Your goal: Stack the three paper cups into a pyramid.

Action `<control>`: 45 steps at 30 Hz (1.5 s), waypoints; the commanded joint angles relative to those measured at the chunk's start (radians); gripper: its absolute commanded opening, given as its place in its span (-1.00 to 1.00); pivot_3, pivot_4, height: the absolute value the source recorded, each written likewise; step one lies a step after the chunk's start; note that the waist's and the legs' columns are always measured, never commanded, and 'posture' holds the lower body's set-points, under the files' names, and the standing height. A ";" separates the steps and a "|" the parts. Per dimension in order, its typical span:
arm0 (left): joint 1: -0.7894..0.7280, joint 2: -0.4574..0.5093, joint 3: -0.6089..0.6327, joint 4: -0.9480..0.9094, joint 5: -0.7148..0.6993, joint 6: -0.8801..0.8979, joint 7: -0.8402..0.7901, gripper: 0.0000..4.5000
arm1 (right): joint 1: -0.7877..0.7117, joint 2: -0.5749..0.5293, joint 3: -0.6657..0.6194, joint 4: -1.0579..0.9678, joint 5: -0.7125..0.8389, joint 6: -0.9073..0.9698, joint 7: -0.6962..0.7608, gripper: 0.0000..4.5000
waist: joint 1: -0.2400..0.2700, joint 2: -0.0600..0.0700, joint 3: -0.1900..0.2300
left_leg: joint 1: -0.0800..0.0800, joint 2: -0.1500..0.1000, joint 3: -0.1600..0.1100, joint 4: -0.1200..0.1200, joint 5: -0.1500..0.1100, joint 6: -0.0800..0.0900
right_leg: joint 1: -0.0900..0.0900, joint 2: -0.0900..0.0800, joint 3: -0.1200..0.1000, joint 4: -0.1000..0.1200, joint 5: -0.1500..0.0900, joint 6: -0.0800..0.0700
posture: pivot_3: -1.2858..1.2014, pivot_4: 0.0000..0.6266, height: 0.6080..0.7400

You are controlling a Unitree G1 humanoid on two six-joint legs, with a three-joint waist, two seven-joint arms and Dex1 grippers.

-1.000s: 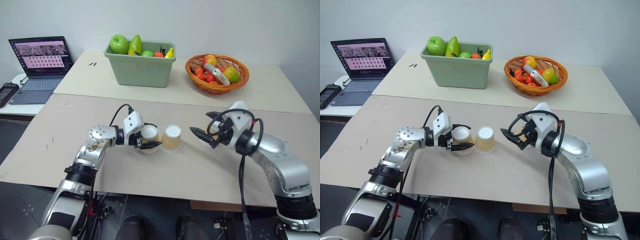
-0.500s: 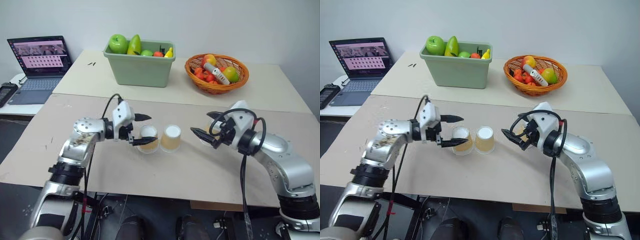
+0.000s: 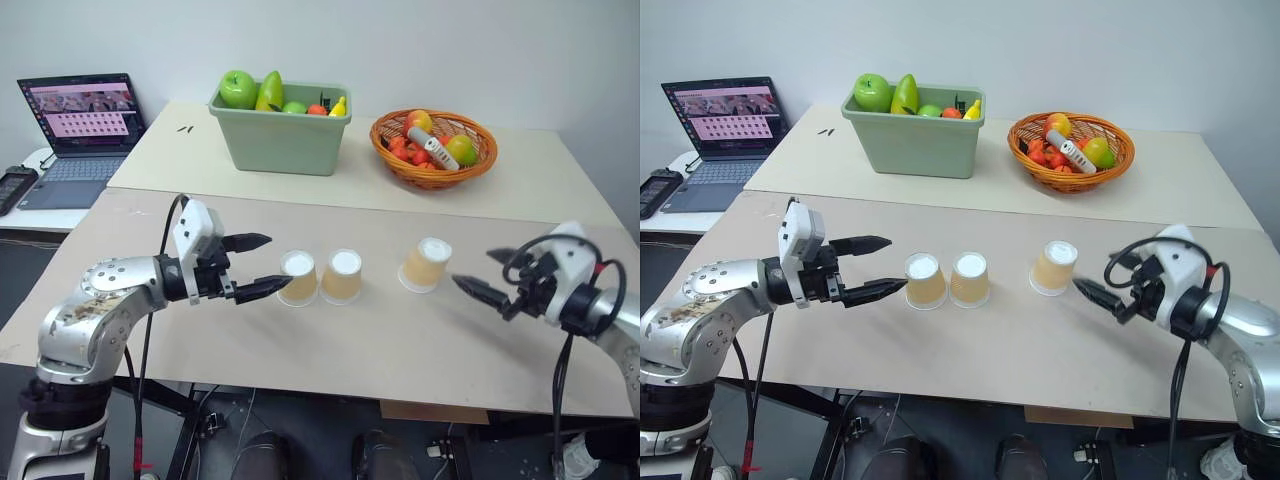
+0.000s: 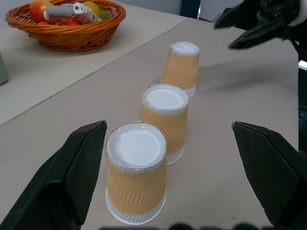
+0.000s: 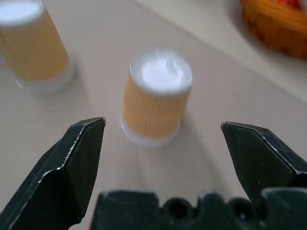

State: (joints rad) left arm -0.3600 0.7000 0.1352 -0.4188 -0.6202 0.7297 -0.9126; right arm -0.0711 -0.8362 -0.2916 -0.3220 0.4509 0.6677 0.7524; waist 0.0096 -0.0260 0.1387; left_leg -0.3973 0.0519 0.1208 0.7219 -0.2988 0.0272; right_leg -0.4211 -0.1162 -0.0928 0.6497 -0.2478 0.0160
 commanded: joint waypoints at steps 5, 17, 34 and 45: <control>0.020 0.029 0.042 -0.069 -0.059 0.023 0.035 1.00 | -0.128 0.130 0.139 0.144 -0.081 -0.128 -0.038 1.00 | -0.010 0.000 0.000 | 0.001 0.000 0.000 -0.001 0.001 -0.001 | 0.000 0.001 0.001 0.000 0.000 0.000 | 0.03 -0.52 0.51; 0.036 0.045 0.044 -0.101 -0.087 0.033 0.081 1.00 | -0.292 0.212 0.186 0.328 -0.133 -0.228 -0.050 1.00 | 0.002 0.001 0.001 | -0.001 0.000 0.000 -0.001 0.000 -0.001 | -0.001 0.000 -0.001 -0.001 0.000 0.000 | 0.03 -0.52 0.51; 0.025 0.054 0.029 -0.100 -0.086 0.024 0.110 1.00 | -0.466 0.308 0.201 0.485 -0.170 -0.297 -0.075 1.00 | -0.002 0.002 0.001 | -0.001 0.000 0.000 -0.001 0.001 -0.001 | -0.001 0.001 -0.001 -0.001 0.000 0.000 | 0.03 -0.52 0.51; 0.038 0.060 0.027 -0.074 -0.067 -0.003 0.094 1.00 | -0.468 0.312 0.197 0.483 -0.163 -0.295 -0.069 0.23 | -0.004 0.002 0.001 | -0.001 0.000 0.000 -0.001 0.001 -0.001 | -0.001 0.001 -0.001 -0.001 0.000 0.000 | 0.03 -0.52 0.51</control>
State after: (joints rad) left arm -0.3153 0.7474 0.1564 -0.4865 -0.6922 0.7592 -0.8091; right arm -0.5191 -0.5225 -0.0743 0.1877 0.2789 0.3985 0.6779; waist 0.0060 -0.0239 0.1399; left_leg -0.3984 0.0518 0.1213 0.7207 -0.2982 0.0260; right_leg -0.4225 -0.1154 -0.0935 0.6486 -0.2478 0.0159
